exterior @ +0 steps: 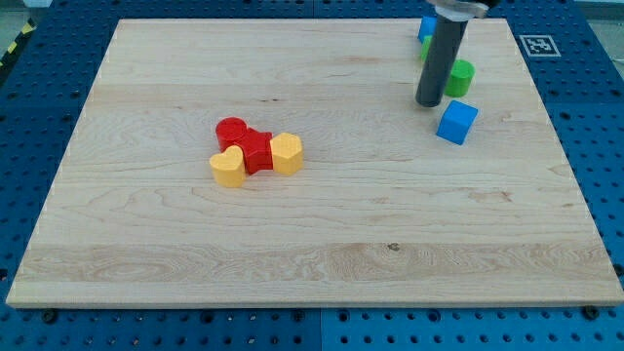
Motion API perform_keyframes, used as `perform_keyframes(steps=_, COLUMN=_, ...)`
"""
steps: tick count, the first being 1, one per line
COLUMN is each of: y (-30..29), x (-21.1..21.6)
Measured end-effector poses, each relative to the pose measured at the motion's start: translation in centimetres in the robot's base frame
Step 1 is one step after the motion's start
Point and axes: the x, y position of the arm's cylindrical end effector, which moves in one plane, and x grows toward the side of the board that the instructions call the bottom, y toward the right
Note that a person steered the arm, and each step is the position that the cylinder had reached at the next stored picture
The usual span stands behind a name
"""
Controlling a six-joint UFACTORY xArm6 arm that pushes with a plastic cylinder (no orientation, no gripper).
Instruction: Slide your arm towards the red circle
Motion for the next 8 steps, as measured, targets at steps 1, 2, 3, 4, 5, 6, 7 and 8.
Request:
perform_keyframes(steps=1, y=-0.3, x=2.1)
perform_keyframes(steps=2, y=1.3, x=4.2)
perform_keyframes(steps=3, y=1.9, x=5.8)
perform_keyframes(steps=4, y=1.9, x=8.4)
perform_keyframes(steps=5, y=2.9, x=9.6)
perform_keyframes(steps=6, y=4.6, x=9.4)
perform_keyframes(steps=7, y=5.0, x=9.3)
perform_keyframes(steps=8, y=5.2, x=8.6)
